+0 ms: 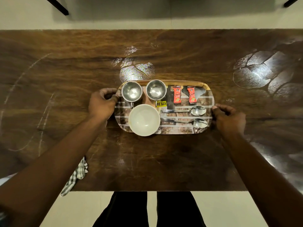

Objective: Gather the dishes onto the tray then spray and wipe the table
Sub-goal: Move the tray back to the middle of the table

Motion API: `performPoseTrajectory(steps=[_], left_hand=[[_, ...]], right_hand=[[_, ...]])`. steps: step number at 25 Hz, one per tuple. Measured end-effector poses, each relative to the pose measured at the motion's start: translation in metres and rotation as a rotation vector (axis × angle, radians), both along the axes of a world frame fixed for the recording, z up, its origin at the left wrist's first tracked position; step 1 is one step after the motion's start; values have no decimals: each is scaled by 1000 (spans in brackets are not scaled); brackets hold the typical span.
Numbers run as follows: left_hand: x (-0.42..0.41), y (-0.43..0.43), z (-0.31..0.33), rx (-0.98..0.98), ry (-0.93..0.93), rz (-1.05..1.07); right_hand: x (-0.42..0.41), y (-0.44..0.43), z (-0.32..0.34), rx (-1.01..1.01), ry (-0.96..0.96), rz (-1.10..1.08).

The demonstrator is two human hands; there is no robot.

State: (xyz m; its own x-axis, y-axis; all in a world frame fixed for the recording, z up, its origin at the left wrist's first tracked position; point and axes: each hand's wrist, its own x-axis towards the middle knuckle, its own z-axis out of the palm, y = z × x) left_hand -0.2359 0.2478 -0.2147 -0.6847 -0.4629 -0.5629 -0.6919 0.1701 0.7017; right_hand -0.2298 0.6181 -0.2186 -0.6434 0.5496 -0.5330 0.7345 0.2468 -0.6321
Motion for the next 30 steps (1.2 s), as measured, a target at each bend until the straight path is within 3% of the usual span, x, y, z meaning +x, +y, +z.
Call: performPoseTrajectory(steps=[4, 14, 23, 30], left_hand=[[8, 3, 56, 10, -2, 22], [90, 11, 236, 157, 200, -84], [222, -18, 315, 137, 288, 102], [321, -103, 336, 37, 288, 339]], right_hand=[[10, -20, 58, 77, 18, 139], [81, -104, 211, -22, 236, 315], [182, -188, 261, -222, 259, 603], [236, -247, 272, -281, 258, 801]])
